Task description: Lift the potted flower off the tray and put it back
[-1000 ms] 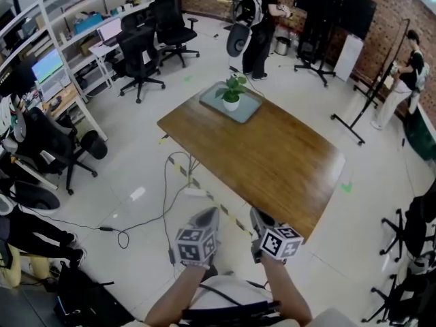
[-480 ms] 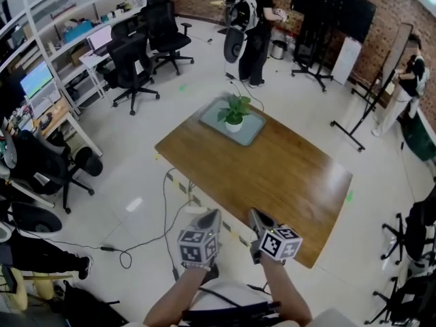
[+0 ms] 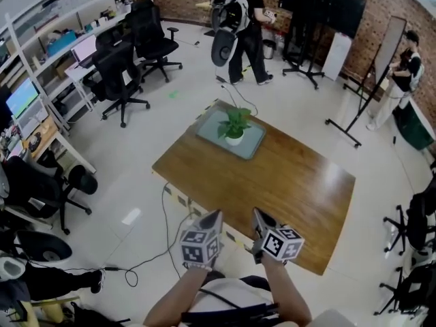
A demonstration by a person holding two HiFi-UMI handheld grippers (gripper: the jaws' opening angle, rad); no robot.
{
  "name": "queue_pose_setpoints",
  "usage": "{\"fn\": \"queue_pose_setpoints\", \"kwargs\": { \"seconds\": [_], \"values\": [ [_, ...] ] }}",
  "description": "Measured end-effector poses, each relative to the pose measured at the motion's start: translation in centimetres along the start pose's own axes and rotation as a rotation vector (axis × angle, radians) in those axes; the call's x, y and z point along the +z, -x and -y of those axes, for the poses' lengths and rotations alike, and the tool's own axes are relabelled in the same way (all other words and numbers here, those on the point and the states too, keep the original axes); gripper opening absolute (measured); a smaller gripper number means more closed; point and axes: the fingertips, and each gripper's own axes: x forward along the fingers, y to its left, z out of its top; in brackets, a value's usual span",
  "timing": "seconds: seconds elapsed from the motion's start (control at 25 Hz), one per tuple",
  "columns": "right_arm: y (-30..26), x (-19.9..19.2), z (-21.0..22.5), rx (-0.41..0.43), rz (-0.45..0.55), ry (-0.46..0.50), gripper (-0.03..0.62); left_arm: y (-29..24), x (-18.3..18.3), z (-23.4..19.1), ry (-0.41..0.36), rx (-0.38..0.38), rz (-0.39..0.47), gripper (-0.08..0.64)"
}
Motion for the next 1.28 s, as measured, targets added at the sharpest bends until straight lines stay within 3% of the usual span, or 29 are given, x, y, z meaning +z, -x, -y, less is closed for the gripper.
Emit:
{"fn": "queue_pose_setpoints", "kwargs": {
  "seconds": [0.2, 0.6, 1.28],
  "values": [
    [-1.4, 1.2, -0.4, -0.029, 0.036, 0.008, 0.006, -0.8, 1.2, -1.2, -0.015, -0.037, -0.012, -0.005],
    [-4.7, 2.8, 1.3, -0.069, 0.011, 0.075, 0.011, -4.1, 2.7, -1.9, -0.01, -0.057, -0.019, -0.005],
    [-16.9, 10.6, 9.1, -0.193, 0.037, 0.12, 0.039, -13.2, 8.1, -4.5, -0.033, -0.069, -0.052, -0.005]
  ]
}}
